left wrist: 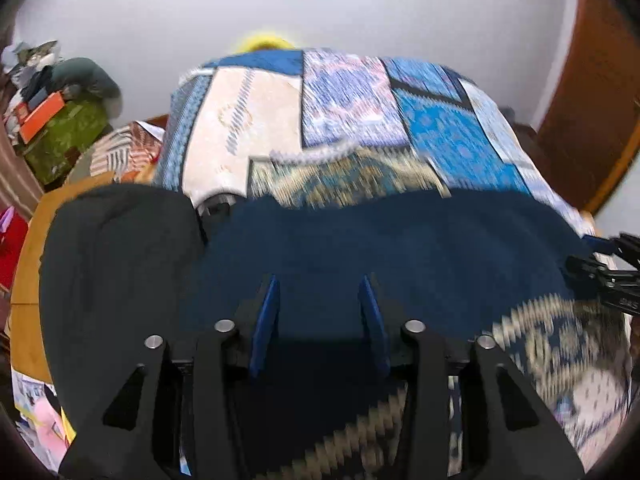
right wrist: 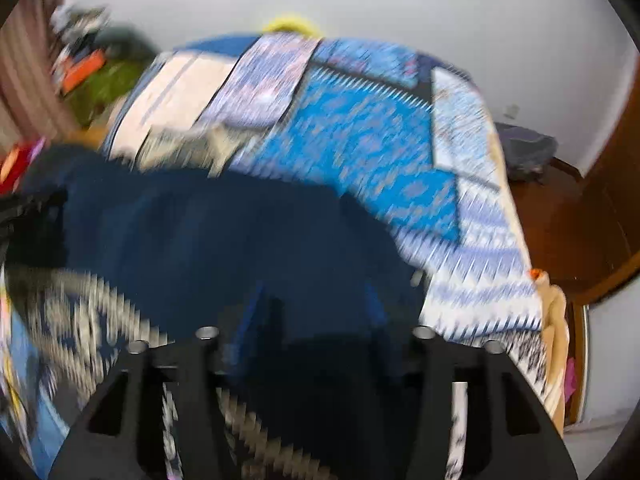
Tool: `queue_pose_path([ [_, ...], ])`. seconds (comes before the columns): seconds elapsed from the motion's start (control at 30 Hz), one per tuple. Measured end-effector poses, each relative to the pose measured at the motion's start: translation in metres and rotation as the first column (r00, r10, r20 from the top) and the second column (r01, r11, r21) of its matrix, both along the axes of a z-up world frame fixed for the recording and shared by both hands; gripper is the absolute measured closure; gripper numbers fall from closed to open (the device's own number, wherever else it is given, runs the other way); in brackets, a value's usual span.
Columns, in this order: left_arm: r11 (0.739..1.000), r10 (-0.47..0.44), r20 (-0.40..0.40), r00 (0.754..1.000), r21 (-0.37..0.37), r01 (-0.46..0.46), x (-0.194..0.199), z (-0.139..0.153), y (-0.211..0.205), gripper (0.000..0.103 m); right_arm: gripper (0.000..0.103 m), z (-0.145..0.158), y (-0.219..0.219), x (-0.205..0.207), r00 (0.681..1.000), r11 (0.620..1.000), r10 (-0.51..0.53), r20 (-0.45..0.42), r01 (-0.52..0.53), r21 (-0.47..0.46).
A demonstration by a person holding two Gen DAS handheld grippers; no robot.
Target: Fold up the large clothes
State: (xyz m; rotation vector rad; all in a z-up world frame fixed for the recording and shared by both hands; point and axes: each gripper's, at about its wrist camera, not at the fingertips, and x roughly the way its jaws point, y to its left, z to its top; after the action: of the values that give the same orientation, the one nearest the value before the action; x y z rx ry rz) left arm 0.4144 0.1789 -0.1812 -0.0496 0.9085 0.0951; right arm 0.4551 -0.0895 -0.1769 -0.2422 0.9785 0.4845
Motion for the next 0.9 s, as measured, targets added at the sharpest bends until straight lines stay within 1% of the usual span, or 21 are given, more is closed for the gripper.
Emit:
queue_pose_path([
  [0.07, 1.0, -0.018, -0.004, 1.0, 0.005, 0.018, -0.018, -0.003, -0.005, 0.057, 0.051, -0.014, -0.001, -0.013, 0.999, 0.997, 0.033, -0.019, -0.034, -0.067],
  [0.13, 0.999, -0.025, 0.01, 1.0, 0.044, 0.025, -0.04, -0.003, -0.008, 0.056, 0.051, -0.025, -0.007, -0.025, 0.999, 0.992, 0.039, -0.029, -0.042, -0.121],
  [0.17, 0.998, -0.031, 0.014, 0.999, 0.053, 0.03, -0.054, -0.003, -0.008, 0.055, 0.05, -0.027, -0.014, -0.03, 0.999, 0.991, 0.031, -0.029, -0.034, -0.127],
  [0.2, 0.998, -0.03, 0.015, 0.999, 0.053, 0.029, -0.063, -0.004, -0.008, 0.053, 0.05, -0.025, -0.023, -0.036, 0.999, 0.993, 0.017, -0.028, -0.02, -0.114],
  [0.3, 1.0, -0.003, 0.016, 1.0, 0.021, 0.003, -0.095, -0.006, 0.001, 0.052, 0.05, -0.014, -0.049, -0.048, 0.998, 0.998, -0.035, -0.049, 0.032, -0.062],
  [0.33, 1.0, 0.02, 0.021, 1.0, 0.015, -0.02, -0.105, -0.006, 0.006, 0.051, 0.05, -0.01, -0.055, -0.05, 0.997, 0.998, -0.047, -0.055, 0.045, -0.048],
  [0.37, 0.999, 0.042, 0.021, 0.999, 0.012, -0.042, -0.111, -0.006, 0.009, 0.045, 0.05, -0.005, -0.063, -0.055, 0.996, 0.997, -0.063, -0.056, 0.061, -0.037],
  [0.4, 0.996, 0.091, 0.024, 0.996, 0.0, -0.091, -0.124, -0.007, 0.018, 0.041, 0.05, 0.0, -0.069, -0.06, 0.995, 0.996, -0.084, -0.045, 0.082, -0.043],
  [0.43, 0.993, 0.118, 0.029, 0.993, -0.01, -0.118, -0.13, -0.007, 0.022, 0.04, 0.05, 0.004, -0.071, -0.066, 0.995, 0.994, -0.096, -0.032, 0.094, -0.055],
  [0.47, 0.986, 0.166, 0.038, 0.985, -0.036, -0.164, -0.142, -0.007, 0.033, 0.04, 0.05, 0.009, -0.075, -0.072, 0.995, 0.993, -0.101, -0.014, 0.1, -0.066],
  [0.53, 0.971, 0.229, 0.048, 0.972, -0.076, -0.225, -0.155, -0.008, 0.046, 0.04, 0.05, 0.017, -0.081, -0.082, 0.995, 0.994, -0.104, 0.002, 0.104, -0.045],
  [0.6, 0.938, 0.325, 0.061, 0.944, -0.146, -0.314, -0.169, -0.008, 0.064, 0.04, 0.05, 0.027, -0.087, -0.091, 0.993, 0.993, -0.116, -0.002, 0.116, 0.009],
  [0.63, 0.916, 0.368, 0.065, 0.928, -0.195, -0.349, -0.174, -0.009, 0.071, 0.04, 0.05, 0.029, -0.088, -0.092, 0.993, 0.993, -0.117, -0.004, 0.117, 0.028],
  [0.7, 0.862, 0.438, 0.067, 0.897, -0.313, -0.398, -0.182, -0.014, 0.082, 0.04, 0.05, 0.037, -0.088, -0.099, 0.993, 0.99, -0.117, -0.001, 0.117, 0.077],
  [0.73, 0.827, 0.46, 0.056, 0.886, -0.39, -0.405, -0.185, -0.019, 0.086, 0.04, 0.049, 0.04, -0.087, -0.101, 0.993, 0.989, -0.117, 0.003, 0.116, 0.093],
  [0.77, 0.809, 0.463, 0.05, 0.885, -0.432, -0.399, -0.187, -0.022, 0.088, 0.04, 0.049, 0.044, -0.085, -0.105, 0.993, 0.987, -0.116, 0.016, 0.114, 0.113],
  [0.8, 0.783, 0.46, 0.044, 0.887, -0.492, -0.381, -0.185, -0.029, 0.087, 0.04, 0.049, 0.047, -0.081, -0.108, 0.993, 0.986, -0.117, 0.034, 0.112, 0.127],
  [0.87, 0.75, 0.456, 0.03, 0.89, -0.551, -0.366, -0.179, -0.039, 0.082, 0.04, 0.049, 0.049, -0.072, -0.113, 0.992, 0.985, -0.11, 0.061, 0.101, 0.138],
  [0.9, 0.734, 0.447, 0.015, 0.894, -0.577, -0.358, -0.173, -0.048, 0.077, 0.04, 0.048, 0.048, -0.066, -0.114, 0.993, 0.986, -0.101, 0.06, 0.092, 0.142],
])
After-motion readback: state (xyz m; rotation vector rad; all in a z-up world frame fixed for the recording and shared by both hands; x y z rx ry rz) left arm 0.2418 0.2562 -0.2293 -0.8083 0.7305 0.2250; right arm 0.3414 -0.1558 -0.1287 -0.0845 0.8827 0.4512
